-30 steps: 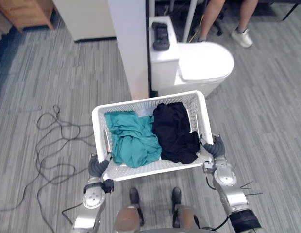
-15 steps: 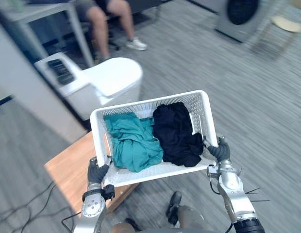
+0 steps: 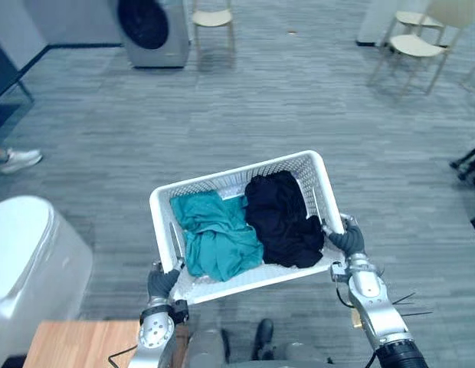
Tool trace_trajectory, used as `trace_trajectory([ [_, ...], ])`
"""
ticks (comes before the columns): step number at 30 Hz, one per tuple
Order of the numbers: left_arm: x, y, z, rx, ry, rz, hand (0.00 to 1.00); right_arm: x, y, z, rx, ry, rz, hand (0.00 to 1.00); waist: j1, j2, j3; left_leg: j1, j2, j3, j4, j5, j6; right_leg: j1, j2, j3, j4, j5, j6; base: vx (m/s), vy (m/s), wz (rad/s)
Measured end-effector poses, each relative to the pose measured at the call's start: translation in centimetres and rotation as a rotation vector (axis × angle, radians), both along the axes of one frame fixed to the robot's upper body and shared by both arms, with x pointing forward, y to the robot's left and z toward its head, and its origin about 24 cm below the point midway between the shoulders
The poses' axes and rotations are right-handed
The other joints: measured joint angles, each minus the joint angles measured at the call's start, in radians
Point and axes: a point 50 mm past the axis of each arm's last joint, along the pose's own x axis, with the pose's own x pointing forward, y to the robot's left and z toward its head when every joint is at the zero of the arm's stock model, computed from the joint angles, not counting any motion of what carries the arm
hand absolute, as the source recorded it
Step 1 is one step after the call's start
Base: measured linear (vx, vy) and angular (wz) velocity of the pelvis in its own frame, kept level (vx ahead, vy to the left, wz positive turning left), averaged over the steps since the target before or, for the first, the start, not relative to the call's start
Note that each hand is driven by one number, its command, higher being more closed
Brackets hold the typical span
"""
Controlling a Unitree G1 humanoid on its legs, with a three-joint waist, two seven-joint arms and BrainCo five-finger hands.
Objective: Pick up the laundry basket with both hands and put the clothes into the washing machine.
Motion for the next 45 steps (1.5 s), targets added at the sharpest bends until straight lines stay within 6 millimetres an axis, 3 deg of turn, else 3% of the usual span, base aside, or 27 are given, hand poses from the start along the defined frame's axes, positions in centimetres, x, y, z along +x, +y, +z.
trace_trajectory([
  [3,0.2,-0.2,-0.2,-0.027,0.014,0.025,1.00,0.2,0.0,-0.5,0.006,0.024,-0.010,1.00,0.002,-0.018,0.018,-0.006,-0.022,0.030,-0.007,-0.010,0.048,0.007,-0.034,-0.022,0.033,-0.053,0.063,0.31,0.124,0.21],
  [5,-1.3,0.4,-1.0,-0.014,0.065,0.042,1.00,-0.1,0.9,-1.8,0.019,0.073,-0.004,1.00,0.012,-0.067,0.018,0.098,-0.063,0.087,-0.039,-0.021,0.135,-0.097,-0.131,-0.006,0.405,-0.180,0.228,0.43,0.103,-0.07],
  [7,-1.4,0.8,-1.1,0.005,0.080,0.036,1.00,-0.4,1.1,-2.8,0.025,0.111,-0.008,1.00,0.006,-0.068,0.017,0.160,-0.085,0.085,-0.036,-0.065,0.155,-0.201,-0.206,-0.029,0.720,-0.127,0.270,0.50,0.098,0.16],
  [10,-1.6,1.3,-1.1,0.035,0.098,0.027,1.00,-0.9,1.4,-3.8,0.045,0.154,-0.015,1.00,-0.007,-0.052,0.016,0.335,-0.108,0.066,-0.133,-0.098,0.160,-0.273,-0.313,-0.116,0.910,-0.162,0.137,0.49,0.057,0.19],
  [13,-1.1,1.5,-0.3,0.054,0.062,0.010,1.00,-0.8,1.3,-3.3,0.041,0.126,-0.010,1.00,-0.044,-0.027,0.023,0.453,-0.083,0.024,-0.255,-0.104,0.141,-0.363,-0.312,-0.163,0.685,-0.168,0.114,0.54,-0.044,0.32],
  [15,-0.6,1.2,-0.1,0.055,0.050,-0.008,1.00,-0.8,1.0,-3.1,0.035,0.117,-0.010,1.00,-0.061,-0.009,0.019,0.522,-0.043,0.013,-0.324,-0.105,0.101,-0.390,-0.259,-0.158,0.324,-0.041,0.129,0.59,-0.126,0.29],
  [16,-0.3,1.2,0.1,0.068,0.041,-0.024,1.00,-1.0,0.8,-3.1,0.031,0.117,-0.012,1.00,-0.068,-0.018,0.021,0.567,-0.042,0.008,-0.355,-0.104,0.080,-0.394,-0.250,-0.148,0.079,0.081,0.162,0.49,-0.159,0.26],
  [19,-0.1,1.0,0.1,0.101,0.044,-0.049,1.00,-2.0,0.4,-3.7,0.023,0.147,-0.023,1.00,-0.093,-0.055,0.007,0.688,-0.040,-0.028,-0.356,-0.147,-0.003,-0.402,-0.255,-0.070,-0.036,0.212,0.119,0.75,-0.289,0.40],
  [20,-0.2,0.5,-0.3,0.088,0.060,-0.050,1.00,-2.2,0.0,-4.0,0.010,0.169,-0.032,1.00,-0.091,-0.012,-0.015,0.694,0.008,-0.045,-0.290,-0.152,-0.016,-0.427,-0.233,-0.075,0.086,0.333,0.095,0.80,-0.305,0.15],
  [22,0.0,-0.1,-0.5,0.065,0.064,-0.046,1.00,-2.2,-0.5,-3.9,-0.002,0.176,-0.043,1.00,-0.089,0.055,-0.028,0.582,0.099,-0.074,-0.015,-0.074,-0.097,-0.445,-0.184,-0.116,0.222,0.230,0.054,0.74,-0.314,-0.08],
  [23,0.1,-0.3,-0.5,0.058,0.062,-0.045,1.00,-2.2,-0.7,-3.9,-0.003,0.180,-0.049,1.00,-0.079,0.072,-0.021,0.472,0.152,-0.076,0.225,0.138,-0.098,-0.395,-0.149,-0.132,0.236,0.172,0.030,0.85,-0.374,-0.13],
  [24,0.1,-0.4,-0.6,0.056,0.068,-0.047,1.00,-2.2,-0.7,-4.0,0.004,0.183,-0.054,1.00,-0.066,0.081,-0.013,0.380,0.215,-0.066,0.448,0.224,-0.099,-0.310,-0.115,-0.142,0.198,0.136,0.025,0.84,-0.359,-0.12],
  [26,0.0,-0.4,-0.7,0.059,0.072,-0.050,1.00,-2.1,-0.6,-3.8,0.026,0.174,-0.060,1.00,-0.044,0.068,0.010,0.252,0.257,-0.027,0.728,0.113,-0.001,-0.135,-0.076,-0.133,0.114,0.088,0.006,0.58,-0.180,-0.08],
  [27,0.0,-0.3,-0.7,0.061,0.073,-0.050,1.00,-2.1,-0.6,-3.7,0.029,0.170,-0.059,1.00,-0.041,0.058,0.015,0.223,0.250,-0.009,0.745,0.091,0.017,-0.091,-0.076,-0.128,0.089,0.080,0.006,0.60,-0.136,-0.04],
  [29,0.0,-0.3,-0.5,0.057,0.064,-0.048,1.00,-1.7,-0.5,-2.8,0.026,0.129,-0.051,1.00,-0.009,0.032,0.018,0.059,0.196,0.092,0.629,-0.012,0.045,0.056,-0.080,-0.103,-0.039,0.059,0.023,0.57,-0.072,-0.07],
  [31,-0.1,-0.3,-0.4,0.055,0.059,-0.046,1.00,-1.0,-0.4,-2.2,0.021,0.101,-0.042,1.00,0.008,0.028,0.023,-0.033,0.137,0.118,0.372,-0.025,0.046,0.114,-0.087,-0.084,-0.087,0.035,0.044,0.60,0.065,-0.23],
  [32,-0.1,-0.3,-0.4,0.053,0.061,-0.043,1.00,-0.6,-0.4,-2.0,0.017,0.093,-0.039,1.00,0.020,0.027,0.030,-0.055,0.072,0.118,0.081,0.014,-0.004,0.164,-0.108,-0.075,-0.115,0.013,0.071,0.56,0.115,-0.26],
  [34,-0.5,-0.2,-0.2,0.052,0.052,-0.039,1.00,-0.6,-0.4,-1.9,0.013,0.093,-0.035,1.00,0.044,0.039,0.026,-0.055,0.046,0.118,-0.257,0.118,-0.084,0.221,-0.107,-0.050,-0.152,-0.022,0.107,0.67,0.216,-0.41],
  [35,-0.5,-0.1,0.0,0.057,0.046,-0.036,1.00,-0.6,-0.2,-2.2,0.022,0.101,-0.036,1.00,0.058,0.036,0.020,-0.063,0.041,0.118,-0.226,0.223,-0.017,0.271,-0.119,-0.037,-0.162,-0.049,0.129,0.80,0.268,-0.40],
  [36,-0.6,0.1,0.0,0.061,0.047,-0.033,1.00,-0.6,0.0,-2.2,0.029,0.101,-0.035,1.00,0.059,0.021,0.013,-0.063,0.020,0.115,-0.208,0.244,0.013,0.285,-0.135,-0.039,-0.165,-0.054,0.145,0.75,0.247,-0.04],
  [37,-0.7,0.1,0.0,0.059,0.054,-0.031,1.00,-0.6,0.0,-2.3,0.028,0.106,-0.035,1.00,0.049,-0.019,0.003,-0.066,-0.019,0.105,-0.163,0.256,0.117,0.312,-0.178,-0.046,-0.150,-0.039,0.175,0.76,0.260,0.24],
  [38,-0.7,0.0,-0.1,0.056,0.056,-0.033,1.00,-0.8,-0.1,-2.9,0.027,0.129,-0.042,1.00,0.049,-0.055,-0.004,-0.066,-0.041,0.121,-0.081,0.181,0.171,0.270,-0.229,-0.041,-0.008,-0.051,0.202,0.74,0.268,0.17],
  [39,-0.8,-0.1,-0.1,0.055,0.059,-0.036,1.00,-0.8,-0.2,-3.1,0.026,0.137,-0.045,1.00,0.054,-0.061,-0.009,-0.066,-0.041,0.127,-0.050,0.145,0.172,0.231,-0.244,-0.026,0.087,-0.064,0.222,0.71,0.284,-0.02],
  [41,-0.8,0.5,-0.2,0.085,0.074,-0.046,1.00,-0.9,0.4,-4.0,0.057,0.171,-0.055,1.00,0.046,-0.096,-0.009,0.000,-0.073,0.137,0.022,0.014,0.190,0.028,-0.318,0.045,0.649,-0.017,0.345,0.66,0.264,0.03],
  [43,-1.0,0.8,-0.4,0.101,0.099,-0.049,1.00,-1.3,0.5,-5.0,0.068,0.217,-0.061,1.00,0.041,-0.099,-0.005,0.118,-0.108,0.128,-0.016,-0.042,0.186,-0.049,-0.348,0.038,0.906,-0.033,0.306,0.67,0.185,0.12],
  [44,-1.2,1.0,-0.6,0.106,0.118,-0.049,1.00,-1.8,0.6,-5.7,0.078,0.246,-0.066,1.00,0.029,-0.086,0.002,0.230,-0.125,0.117,-0.088,-0.050,0.184,-0.081,-0.343,0.007,0.973,-0.075,0.218,0.66,0.152,0.21],
  [45,-1.2,1.0,-0.6,0.108,0.119,-0.050,1.00,-2.0,0.9,-5.9,0.090,0.252,-0.068,1.00,0.017,-0.070,0.000,0.309,-0.134,0.104,-0.156,-0.049,0.183,-0.118,-0.330,-0.023,0.963,-0.096,0.186,0.59,0.136,0.32],
])
